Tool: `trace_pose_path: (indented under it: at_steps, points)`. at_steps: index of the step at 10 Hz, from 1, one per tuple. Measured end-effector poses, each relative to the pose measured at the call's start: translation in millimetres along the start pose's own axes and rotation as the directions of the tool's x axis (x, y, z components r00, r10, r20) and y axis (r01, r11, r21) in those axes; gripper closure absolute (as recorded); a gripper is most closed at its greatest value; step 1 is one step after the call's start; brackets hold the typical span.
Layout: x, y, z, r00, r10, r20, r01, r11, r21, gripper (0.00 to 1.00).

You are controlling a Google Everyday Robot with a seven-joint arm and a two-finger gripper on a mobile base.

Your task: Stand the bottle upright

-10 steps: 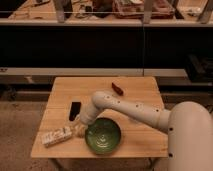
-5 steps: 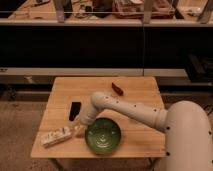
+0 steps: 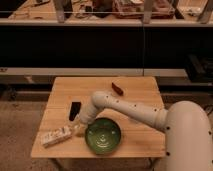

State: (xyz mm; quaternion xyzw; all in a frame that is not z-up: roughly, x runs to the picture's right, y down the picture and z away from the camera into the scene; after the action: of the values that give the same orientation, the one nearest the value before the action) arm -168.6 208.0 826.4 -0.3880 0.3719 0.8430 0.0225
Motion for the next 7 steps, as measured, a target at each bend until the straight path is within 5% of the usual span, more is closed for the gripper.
trace_pose_path:
  at_steps: [7]
  points:
    - [-2.4,-3.3,-0.4,1.000,0.009,-0.008,-0.009,1.000,0.000,0.58]
